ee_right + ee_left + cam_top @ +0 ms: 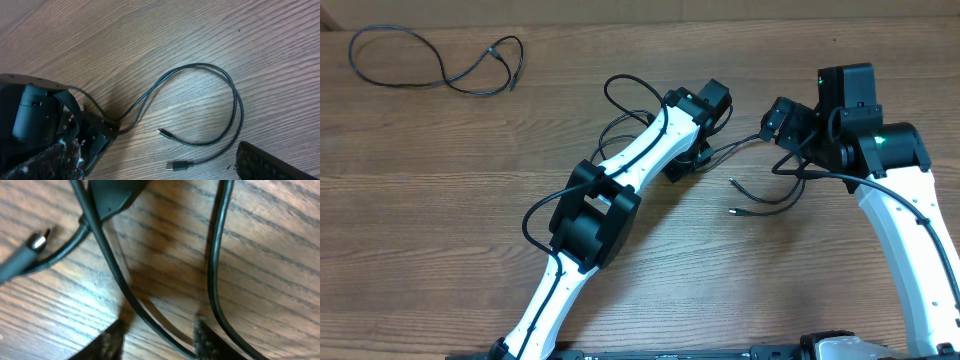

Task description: Untangle cables

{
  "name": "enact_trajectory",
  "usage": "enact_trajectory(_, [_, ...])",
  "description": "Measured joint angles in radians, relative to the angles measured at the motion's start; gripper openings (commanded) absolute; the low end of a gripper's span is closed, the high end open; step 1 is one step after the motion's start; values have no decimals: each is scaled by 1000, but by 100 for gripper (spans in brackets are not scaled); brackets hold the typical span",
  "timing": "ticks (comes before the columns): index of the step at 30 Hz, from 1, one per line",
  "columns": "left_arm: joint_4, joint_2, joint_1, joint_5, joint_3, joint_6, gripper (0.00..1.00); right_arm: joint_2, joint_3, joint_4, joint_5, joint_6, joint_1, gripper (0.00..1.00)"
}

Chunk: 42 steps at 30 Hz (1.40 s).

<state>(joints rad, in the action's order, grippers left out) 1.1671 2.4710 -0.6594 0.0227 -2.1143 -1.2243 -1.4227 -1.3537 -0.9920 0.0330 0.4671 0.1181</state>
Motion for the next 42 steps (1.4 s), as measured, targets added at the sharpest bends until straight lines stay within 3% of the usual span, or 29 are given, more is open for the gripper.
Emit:
enact_trajectory(7, [28,0,0,-2,0,27,37,0,0,0,0,0,0,100])
enact_trajectory(14, [39,0,0,-121,0,28,33,0,0,0,0,0,0,100])
enact_trajectory(18, [38,0,0,-168,1,31,39,0,0,0,0,0,0,100])
enact_trajectory(25, [38,2,-1,-192,1,31,27,0,0,0,0,0,0,100])
enact_trajectory(27, [36,2,-5,-195,1,29,16,0,0,0,0,0,0,100])
enact_trajectory(28, [34,2,-9,-195,1,28,6,0,0,0,0,0,0,100])
enact_trajectory(29, [31,2,-13,-195,1,31,4,0,0,0,1,0,0,100])
enact_trajectory(36, [23,2,-35,-197,1,31,4,0,0,0,0,0,0,100])
enact_trajectory(42, [71,2,-14,-286,-5,87,4,0,0,0,0,0,0,100])
